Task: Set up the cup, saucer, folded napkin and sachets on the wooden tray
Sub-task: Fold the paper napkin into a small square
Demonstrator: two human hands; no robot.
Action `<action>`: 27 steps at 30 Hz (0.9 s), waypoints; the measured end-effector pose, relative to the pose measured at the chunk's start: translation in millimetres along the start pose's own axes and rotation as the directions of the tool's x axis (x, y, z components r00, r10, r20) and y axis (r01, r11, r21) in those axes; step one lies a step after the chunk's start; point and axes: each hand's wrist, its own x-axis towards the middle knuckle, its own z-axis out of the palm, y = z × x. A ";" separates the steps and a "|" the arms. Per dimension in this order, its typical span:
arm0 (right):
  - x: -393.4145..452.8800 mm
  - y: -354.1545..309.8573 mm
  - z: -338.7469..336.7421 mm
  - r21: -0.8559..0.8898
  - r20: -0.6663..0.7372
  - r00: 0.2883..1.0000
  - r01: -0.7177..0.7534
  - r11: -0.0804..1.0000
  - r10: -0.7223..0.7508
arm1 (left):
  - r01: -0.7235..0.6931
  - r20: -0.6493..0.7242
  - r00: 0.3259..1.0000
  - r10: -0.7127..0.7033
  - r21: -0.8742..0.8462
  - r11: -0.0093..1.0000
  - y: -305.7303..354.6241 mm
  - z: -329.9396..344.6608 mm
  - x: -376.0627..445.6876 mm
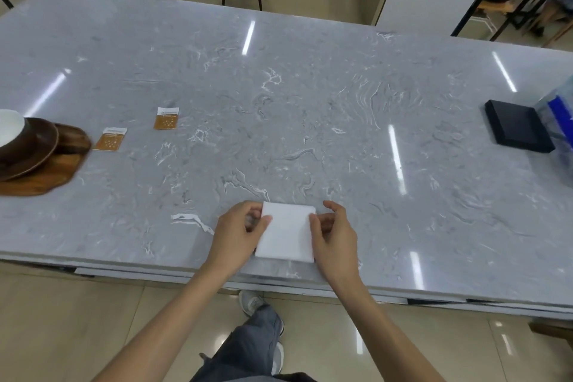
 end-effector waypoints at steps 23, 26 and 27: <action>-8.4 5.3 35.8 -0.565 0.216 0.925 0.381 0.732 -0.314 | -0.290 0.247 0.954 0.168 0.627 0.723 -14.5 33.4 -7.8; -8.4 6.9 31.4 -0.526 0.219 0.913 0.407 0.747 -0.343 | -0.305 0.258 0.948 0.183 0.588 0.749 -10.6 27.3 -10.0; -12.0 9.6 28.2 -0.518 0.218 0.902 0.431 0.739 -0.373 | -0.336 0.277 0.938 0.209 0.579 0.742 -8.4 24.6 -12.5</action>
